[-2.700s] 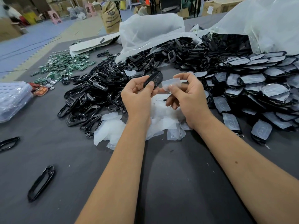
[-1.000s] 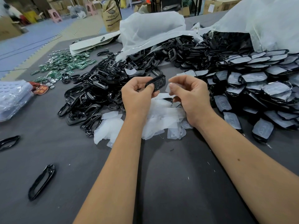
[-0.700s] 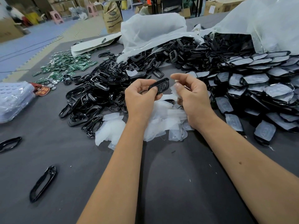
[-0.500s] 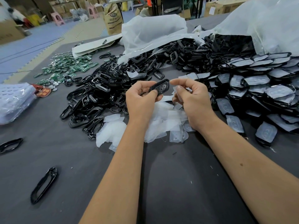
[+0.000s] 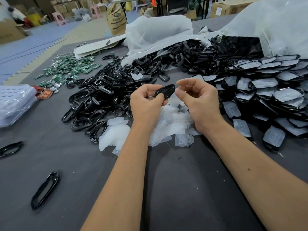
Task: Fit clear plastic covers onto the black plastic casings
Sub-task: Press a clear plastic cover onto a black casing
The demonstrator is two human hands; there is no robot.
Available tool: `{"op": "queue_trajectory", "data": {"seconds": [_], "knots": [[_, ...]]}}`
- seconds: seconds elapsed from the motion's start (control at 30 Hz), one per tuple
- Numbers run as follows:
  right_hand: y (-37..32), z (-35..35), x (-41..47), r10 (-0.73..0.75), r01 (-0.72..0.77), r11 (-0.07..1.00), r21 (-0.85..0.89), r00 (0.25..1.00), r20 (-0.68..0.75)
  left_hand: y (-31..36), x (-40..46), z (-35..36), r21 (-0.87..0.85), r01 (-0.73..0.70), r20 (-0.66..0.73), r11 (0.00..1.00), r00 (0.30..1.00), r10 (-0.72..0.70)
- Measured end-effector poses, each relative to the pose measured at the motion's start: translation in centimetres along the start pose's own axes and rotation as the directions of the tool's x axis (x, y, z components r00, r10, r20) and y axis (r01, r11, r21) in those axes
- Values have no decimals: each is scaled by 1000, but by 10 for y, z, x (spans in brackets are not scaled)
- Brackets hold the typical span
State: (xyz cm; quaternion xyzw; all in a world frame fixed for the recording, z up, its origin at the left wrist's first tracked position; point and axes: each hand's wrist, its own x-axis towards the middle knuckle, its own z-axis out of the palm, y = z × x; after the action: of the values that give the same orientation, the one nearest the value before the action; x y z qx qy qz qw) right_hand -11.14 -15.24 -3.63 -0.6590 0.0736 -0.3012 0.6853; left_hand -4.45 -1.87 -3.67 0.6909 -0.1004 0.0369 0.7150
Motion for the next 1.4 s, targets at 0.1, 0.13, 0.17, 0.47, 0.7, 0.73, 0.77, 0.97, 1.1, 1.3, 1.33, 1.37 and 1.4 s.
{"op": "queue_trajectory", "data": {"seconds": [0.1, 0.13, 0.17, 0.47, 0.7, 0.73, 0.77, 0.97, 1.1, 1.3, 1.33, 1.37, 1.4], "knots": [[0, 0, 0, 6, -6, 999, 50, 1000, 5, 0, 0, 0, 10, 4, 9, 1000, 1000, -5], [1, -1, 1, 8, -9, 998, 65, 1000, 5, 1, -1, 0, 5, 10, 16, 1000, 1000, -10], [1, -1, 1, 10, -11, 997, 74, 1000, 3, 1, -1, 0, -9, 16, 23, 1000, 1000, -16], [6, 0, 4, -88, 82, 995, -58, 991, -99, 5, -3, 1, -87, 50, 99, 995, 994, -41], [8, -1, 5, -79, 85, 995, 57, 992, -103, 7, -1, 2, -179, 115, 106, 977, 990, -97], [8, -1, 6, -77, 83, 995, 59, 992, -104, 7, -1, 2, -185, 119, 111, 976, 989, -99], [8, -1, 6, -79, 84, 995, 52, 991, -105, 7, -1, 2, -186, 120, 115, 975, 988, -99], [10, 2, 5, -128, 126, 992, -24, 984, -121, 7, -1, 2, -204, 115, 120, 972, 989, -92], [8, 3, 4, -153, 153, 988, -9, 981, -117, 8, -1, 2, -206, 130, 116, 970, 987, -107], [9, 3, 5, -190, 175, 975, -135, 976, -107, 9, -2, 3, -208, 126, 124, 970, 987, -101], [9, 3, 5, -197, 181, 972, -152, 975, -104, 9, -2, 3, -204, 124, 126, 971, 987, -99], [8, 3, 4, -203, 184, 969, -165, 974, -104, 9, -3, 2, -200, 122, 129, 972, 987, -98], [8, 3, 4, -206, 185, 966, -180, 973, -108, 9, -3, 2, -195, 121, 132, 973, 987, -96]]}}
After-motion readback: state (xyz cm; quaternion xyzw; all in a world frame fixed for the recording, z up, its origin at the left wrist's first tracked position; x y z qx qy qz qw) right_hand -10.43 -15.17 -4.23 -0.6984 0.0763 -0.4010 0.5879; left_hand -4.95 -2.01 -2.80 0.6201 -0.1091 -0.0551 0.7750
